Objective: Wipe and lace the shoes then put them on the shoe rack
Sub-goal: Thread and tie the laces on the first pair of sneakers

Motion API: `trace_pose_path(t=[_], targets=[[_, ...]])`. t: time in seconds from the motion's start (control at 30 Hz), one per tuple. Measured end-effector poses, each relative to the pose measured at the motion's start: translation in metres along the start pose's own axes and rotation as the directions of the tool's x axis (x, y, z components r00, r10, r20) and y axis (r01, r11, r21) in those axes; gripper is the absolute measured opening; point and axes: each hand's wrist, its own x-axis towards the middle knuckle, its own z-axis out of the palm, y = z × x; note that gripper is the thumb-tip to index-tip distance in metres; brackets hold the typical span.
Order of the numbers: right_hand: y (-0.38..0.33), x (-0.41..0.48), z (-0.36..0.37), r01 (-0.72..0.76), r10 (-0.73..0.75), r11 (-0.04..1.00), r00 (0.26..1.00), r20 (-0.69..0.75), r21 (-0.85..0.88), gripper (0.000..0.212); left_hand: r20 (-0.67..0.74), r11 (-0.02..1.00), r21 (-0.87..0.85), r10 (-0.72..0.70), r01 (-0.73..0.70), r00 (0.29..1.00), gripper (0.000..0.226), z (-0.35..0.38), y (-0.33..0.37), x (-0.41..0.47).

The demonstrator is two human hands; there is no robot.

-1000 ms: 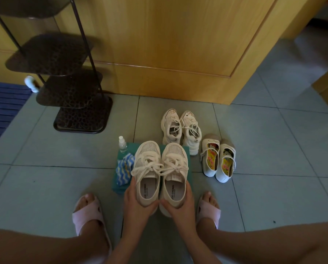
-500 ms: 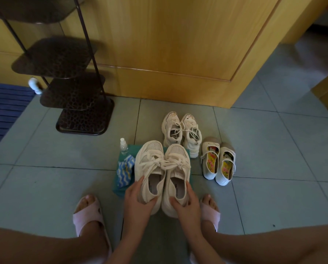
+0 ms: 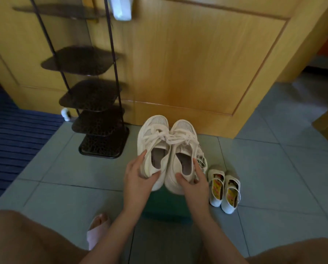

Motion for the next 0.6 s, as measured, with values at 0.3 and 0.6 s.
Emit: trace_pose_path(t=[0.3,0.6], targets=[[-0.087,0.023,0.085,0.150,-0.143,0.988,0.979,0.147,-0.034,0.066,-0.187,0.993,0.052,0.113,-0.106,0.976,0.073,-0.092,0.051,0.060],[-0.149,0.032,0.169,0.171,-0.178,0.984,0.940,0.291,0.050,0.062,-0.346,0.999,0.040,0.041,-0.028,0.937,0.064,-0.172,0.088,0.097]])
